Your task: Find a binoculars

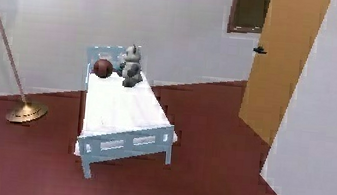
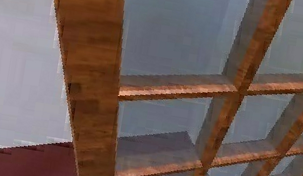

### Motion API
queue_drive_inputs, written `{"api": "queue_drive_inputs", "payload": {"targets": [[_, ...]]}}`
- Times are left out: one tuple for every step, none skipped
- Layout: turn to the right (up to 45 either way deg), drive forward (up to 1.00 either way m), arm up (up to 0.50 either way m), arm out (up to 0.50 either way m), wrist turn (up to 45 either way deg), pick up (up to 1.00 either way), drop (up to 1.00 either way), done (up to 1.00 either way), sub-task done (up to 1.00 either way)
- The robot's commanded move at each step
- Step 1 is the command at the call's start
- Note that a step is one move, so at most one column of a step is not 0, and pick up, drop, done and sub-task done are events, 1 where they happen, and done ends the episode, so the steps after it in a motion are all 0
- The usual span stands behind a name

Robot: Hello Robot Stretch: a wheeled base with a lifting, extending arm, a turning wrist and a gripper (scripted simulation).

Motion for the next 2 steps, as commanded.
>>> {"api": "queue_drive_inputs", "payload": {"targets": [[15.0, 0.00, 0.00, 0.00, 0.0, 0.00, 0.00, 0.00, 0.00], [0.0, 1.00, 0.00, 0.00, 0.0, 0.00, 0.00, 0.00, 0.00]]}}
